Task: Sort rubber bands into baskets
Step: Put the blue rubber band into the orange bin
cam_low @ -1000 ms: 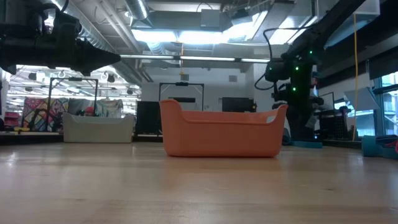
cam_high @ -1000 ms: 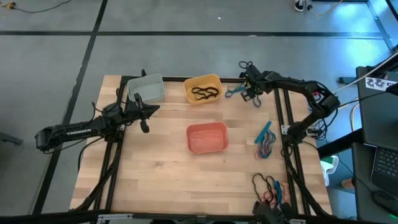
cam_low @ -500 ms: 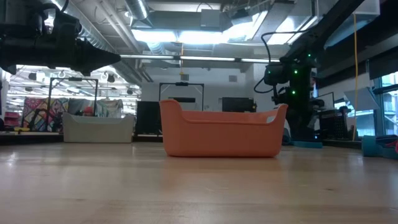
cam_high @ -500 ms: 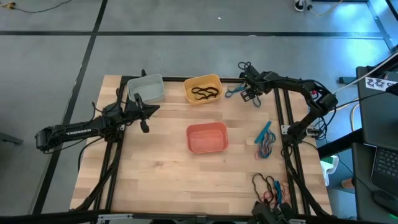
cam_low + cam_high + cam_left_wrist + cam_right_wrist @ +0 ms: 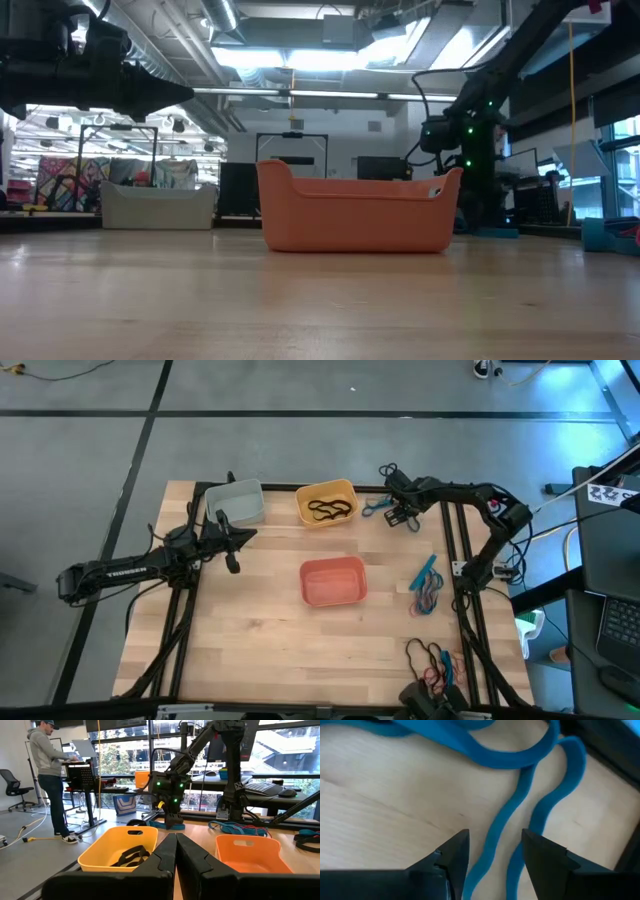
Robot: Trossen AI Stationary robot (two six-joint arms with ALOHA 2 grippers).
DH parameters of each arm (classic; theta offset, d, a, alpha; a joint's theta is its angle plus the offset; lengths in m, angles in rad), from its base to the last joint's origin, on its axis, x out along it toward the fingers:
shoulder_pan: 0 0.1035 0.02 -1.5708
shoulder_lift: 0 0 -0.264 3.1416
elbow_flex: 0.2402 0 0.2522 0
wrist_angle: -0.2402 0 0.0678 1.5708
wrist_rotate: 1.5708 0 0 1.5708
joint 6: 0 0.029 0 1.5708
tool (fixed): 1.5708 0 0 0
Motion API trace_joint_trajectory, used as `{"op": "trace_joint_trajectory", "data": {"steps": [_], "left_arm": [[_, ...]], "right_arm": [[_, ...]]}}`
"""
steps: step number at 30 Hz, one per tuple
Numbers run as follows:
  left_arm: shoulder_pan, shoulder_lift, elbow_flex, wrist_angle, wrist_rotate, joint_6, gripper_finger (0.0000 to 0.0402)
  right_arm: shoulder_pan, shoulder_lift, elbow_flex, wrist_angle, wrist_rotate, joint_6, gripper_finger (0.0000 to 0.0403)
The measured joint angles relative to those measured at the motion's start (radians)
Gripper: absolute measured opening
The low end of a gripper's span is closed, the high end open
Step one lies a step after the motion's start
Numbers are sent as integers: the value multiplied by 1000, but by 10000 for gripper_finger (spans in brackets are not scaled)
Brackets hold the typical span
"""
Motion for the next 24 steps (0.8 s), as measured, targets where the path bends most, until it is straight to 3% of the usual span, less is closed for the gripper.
{"op": "trace_joint_trajectory", "data": {"steps": [6, 14, 24], "left_arm": [[0, 0, 0, 0, 0, 0, 5], [0, 0, 0, 0, 0, 0, 5], [0, 0, 0, 0, 0, 2, 5]], "right_arm": [[1, 21, 3, 2, -3, -25, 131], [1, 23, 2, 2, -29, -84, 13], [52, -94, -1, -20, -29, -89, 7]]}}
